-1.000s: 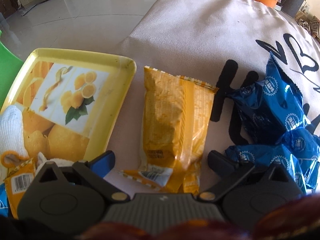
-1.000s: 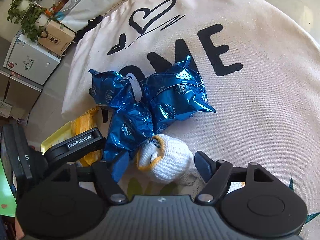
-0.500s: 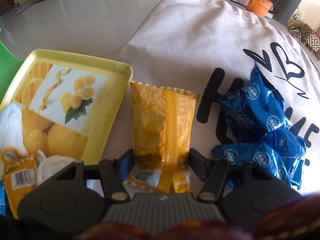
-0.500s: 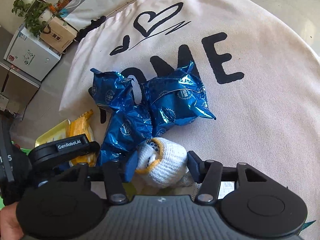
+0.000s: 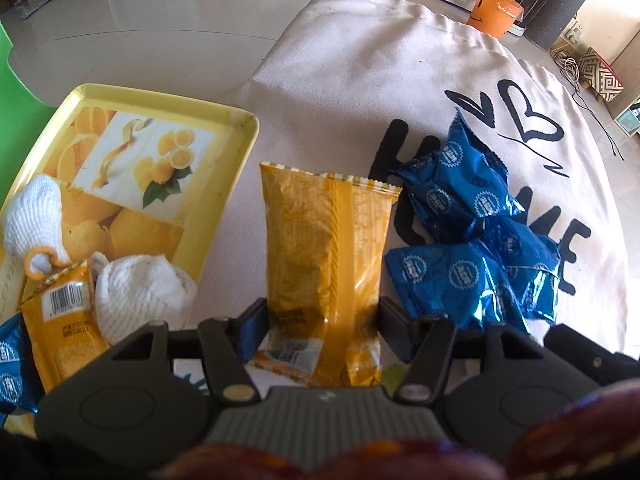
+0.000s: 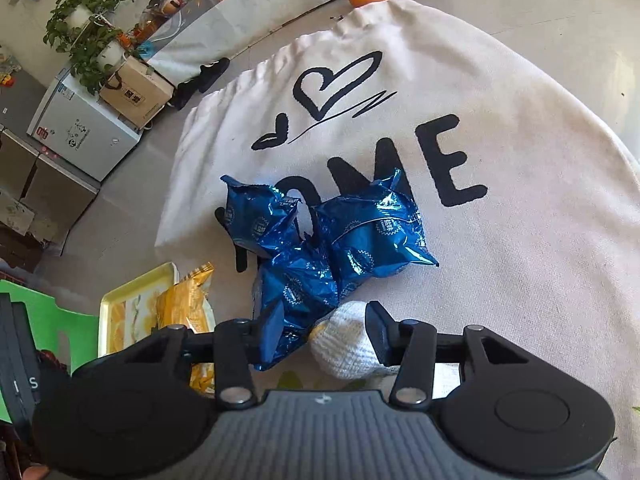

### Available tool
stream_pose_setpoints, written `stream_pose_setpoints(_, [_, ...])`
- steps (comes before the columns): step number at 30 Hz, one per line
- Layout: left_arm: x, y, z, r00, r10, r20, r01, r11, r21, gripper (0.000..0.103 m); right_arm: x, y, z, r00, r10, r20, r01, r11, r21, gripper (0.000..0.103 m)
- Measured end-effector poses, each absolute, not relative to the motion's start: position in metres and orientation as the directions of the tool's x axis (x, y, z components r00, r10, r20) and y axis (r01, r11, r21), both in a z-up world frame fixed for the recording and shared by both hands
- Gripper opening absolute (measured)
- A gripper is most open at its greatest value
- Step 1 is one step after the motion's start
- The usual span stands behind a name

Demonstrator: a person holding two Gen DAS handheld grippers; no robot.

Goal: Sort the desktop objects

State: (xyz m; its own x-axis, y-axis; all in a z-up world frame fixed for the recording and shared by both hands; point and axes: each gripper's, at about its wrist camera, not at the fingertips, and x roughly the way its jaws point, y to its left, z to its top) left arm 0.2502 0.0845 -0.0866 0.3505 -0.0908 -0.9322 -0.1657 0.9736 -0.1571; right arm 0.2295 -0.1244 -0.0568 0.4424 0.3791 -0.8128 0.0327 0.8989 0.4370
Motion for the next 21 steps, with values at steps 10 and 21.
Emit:
stream_pose_setpoints(10, [0.239, 0.09, -0.083, 0.347, -0.1, -0.933, -0.158, 0.974, -0.163, 0.059, 0.236, -0.143, -0.076, 0.404, 0.406, -0.82, 0.107, 0.869, 0.484, 0.055])
stream_pose_setpoints(21, [0.235, 0.094, -0.08, 0.347, -0.11, -0.932, -0.16, 0.972, -0.174, 0.059, 0.24, -0.12, -0.094, 0.394, 0.373, -0.84, 0.026, 0.909, 0.416, 0.062])
